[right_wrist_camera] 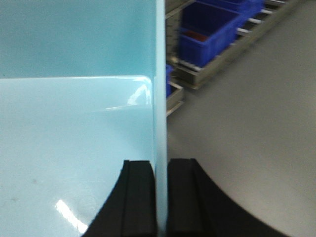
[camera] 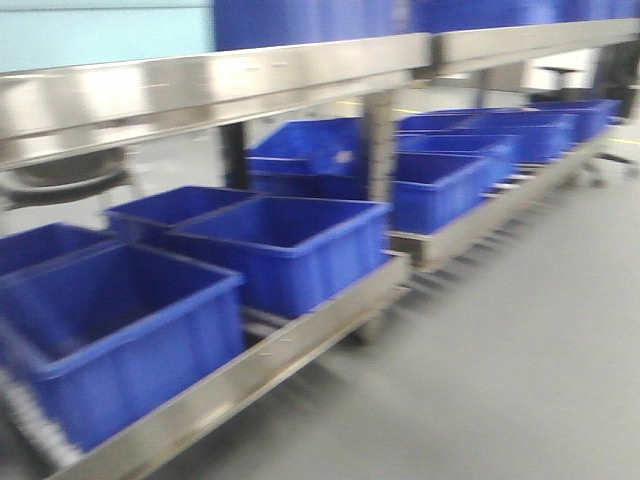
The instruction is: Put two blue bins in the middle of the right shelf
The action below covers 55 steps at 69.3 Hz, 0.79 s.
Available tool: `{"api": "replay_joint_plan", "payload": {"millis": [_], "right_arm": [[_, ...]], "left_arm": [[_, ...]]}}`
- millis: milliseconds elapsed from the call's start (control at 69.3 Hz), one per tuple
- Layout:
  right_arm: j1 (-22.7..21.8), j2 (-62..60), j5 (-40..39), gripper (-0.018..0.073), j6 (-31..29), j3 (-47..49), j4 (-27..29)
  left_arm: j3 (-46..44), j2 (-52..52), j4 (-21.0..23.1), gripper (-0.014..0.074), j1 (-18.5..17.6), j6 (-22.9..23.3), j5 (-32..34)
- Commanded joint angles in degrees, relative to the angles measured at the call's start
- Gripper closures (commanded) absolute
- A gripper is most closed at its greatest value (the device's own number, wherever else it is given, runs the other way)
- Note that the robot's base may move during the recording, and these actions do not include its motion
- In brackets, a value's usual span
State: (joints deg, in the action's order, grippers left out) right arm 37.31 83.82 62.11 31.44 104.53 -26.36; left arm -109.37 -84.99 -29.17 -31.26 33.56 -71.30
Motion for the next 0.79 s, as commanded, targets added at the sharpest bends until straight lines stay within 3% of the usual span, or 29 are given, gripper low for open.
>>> {"api": "replay_joint_plan", "payload": {"millis": [0, 779], "right_arm": [[0.0, -0.4, -2.6, 0.0721, -0.1, 0.8, -1.6], [0.0, -0.4, -2.6, 0.0721, -0.1, 0.8, -1.6]], "left_arm": [[-0.7, 0.8, -0.2, 0.0707, -0.6, 0.0, 1.9], [-0.7, 0.8, -0.8, 0.0707, -0.6, 0.0, 1.9]]}}
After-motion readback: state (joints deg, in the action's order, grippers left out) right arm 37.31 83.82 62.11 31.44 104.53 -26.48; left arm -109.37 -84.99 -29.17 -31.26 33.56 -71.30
